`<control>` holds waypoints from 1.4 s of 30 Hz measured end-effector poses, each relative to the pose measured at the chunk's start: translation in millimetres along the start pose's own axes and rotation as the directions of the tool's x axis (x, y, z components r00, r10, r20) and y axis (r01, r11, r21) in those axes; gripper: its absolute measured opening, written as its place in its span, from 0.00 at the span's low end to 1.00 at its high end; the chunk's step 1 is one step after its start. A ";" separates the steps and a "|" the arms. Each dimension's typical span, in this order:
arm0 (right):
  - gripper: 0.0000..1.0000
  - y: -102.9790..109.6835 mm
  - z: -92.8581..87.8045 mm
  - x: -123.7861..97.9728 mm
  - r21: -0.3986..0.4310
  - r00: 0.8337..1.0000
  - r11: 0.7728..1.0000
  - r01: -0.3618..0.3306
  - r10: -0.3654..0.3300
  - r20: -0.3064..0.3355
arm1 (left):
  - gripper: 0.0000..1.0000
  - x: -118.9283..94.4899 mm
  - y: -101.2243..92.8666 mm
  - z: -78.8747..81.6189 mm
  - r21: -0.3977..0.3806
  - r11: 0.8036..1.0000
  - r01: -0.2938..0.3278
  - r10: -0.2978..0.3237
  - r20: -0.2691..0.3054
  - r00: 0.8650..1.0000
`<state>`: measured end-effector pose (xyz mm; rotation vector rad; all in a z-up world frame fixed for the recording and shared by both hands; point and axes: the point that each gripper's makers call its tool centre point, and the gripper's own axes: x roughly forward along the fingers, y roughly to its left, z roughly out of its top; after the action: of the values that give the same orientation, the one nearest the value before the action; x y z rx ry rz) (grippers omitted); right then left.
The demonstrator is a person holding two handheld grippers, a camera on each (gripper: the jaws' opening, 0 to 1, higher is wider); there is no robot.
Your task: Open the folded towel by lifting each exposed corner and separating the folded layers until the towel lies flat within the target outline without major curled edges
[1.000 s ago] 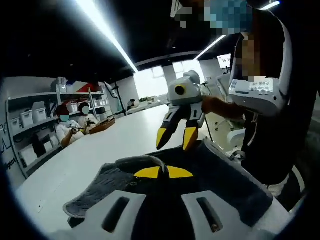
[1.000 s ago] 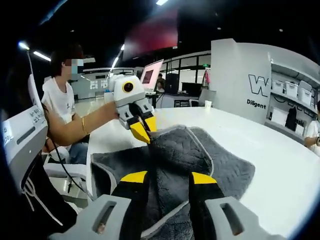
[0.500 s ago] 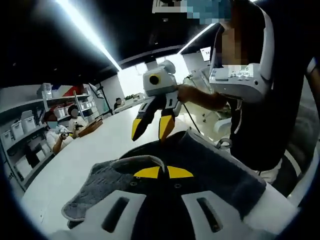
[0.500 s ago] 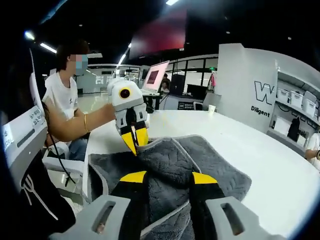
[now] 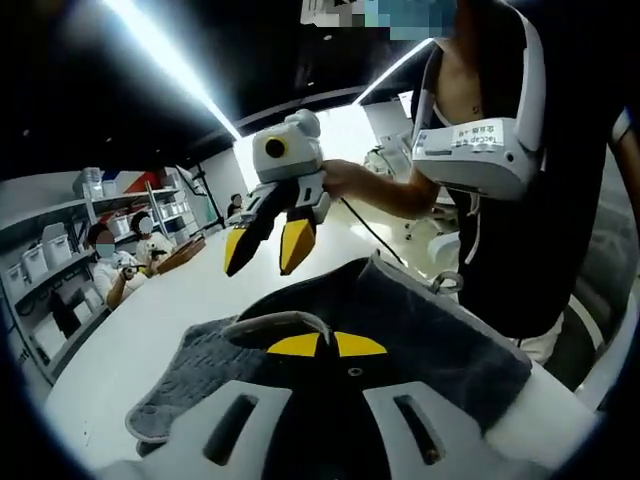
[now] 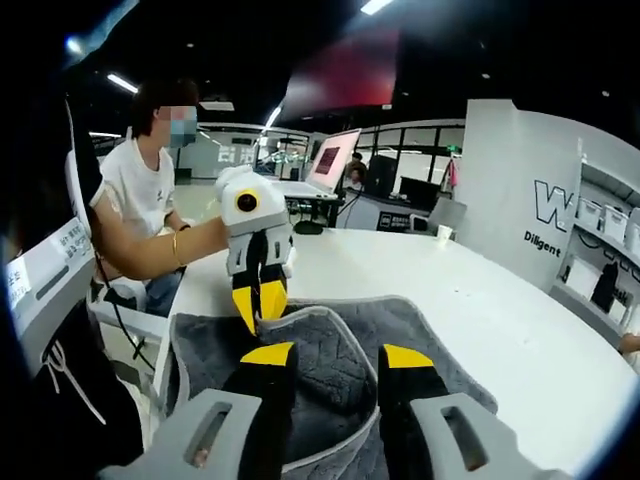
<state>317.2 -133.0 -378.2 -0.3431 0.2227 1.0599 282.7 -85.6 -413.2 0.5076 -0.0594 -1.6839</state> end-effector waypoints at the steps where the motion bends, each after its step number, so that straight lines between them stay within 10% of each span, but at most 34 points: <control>1: 0.28 0.2 0.2 2.1 -0.006 1.000 1.000 -0.010 0.010 -0.002 | 0.02 0.0 -0.6 -0.2 0.003 1.000 0.001 -0.001 -0.001 1.000; 22: 0.30 -3.1 -8.5 33.2 -0.077 0.978 0.975 -0.209 0.207 -0.039 | 0.03 -3.1 -7.1 -3.8 0.030 0.999 0.017 -0.017 -0.018 1.000; 39: 0.35 12.8 -15.1 45.6 -0.072 0.880 0.879 -0.471 0.464 -0.099 | 0.03 -3.4 -9.8 -5.8 0.034 0.999 0.018 -0.016 -0.035 0.999; 42: 0.33 19.4 -20.8 46.8 -0.100 0.825 0.820 -0.564 0.553 -0.119 | 0.03 -3.0 -11.6 -8.9 0.032 0.999 0.018 -0.016 -0.045 0.999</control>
<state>322.0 -94.3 -416.6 -0.4569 0.3441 1.6537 275.4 -78.4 -424.0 0.5713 -0.0492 -1.6898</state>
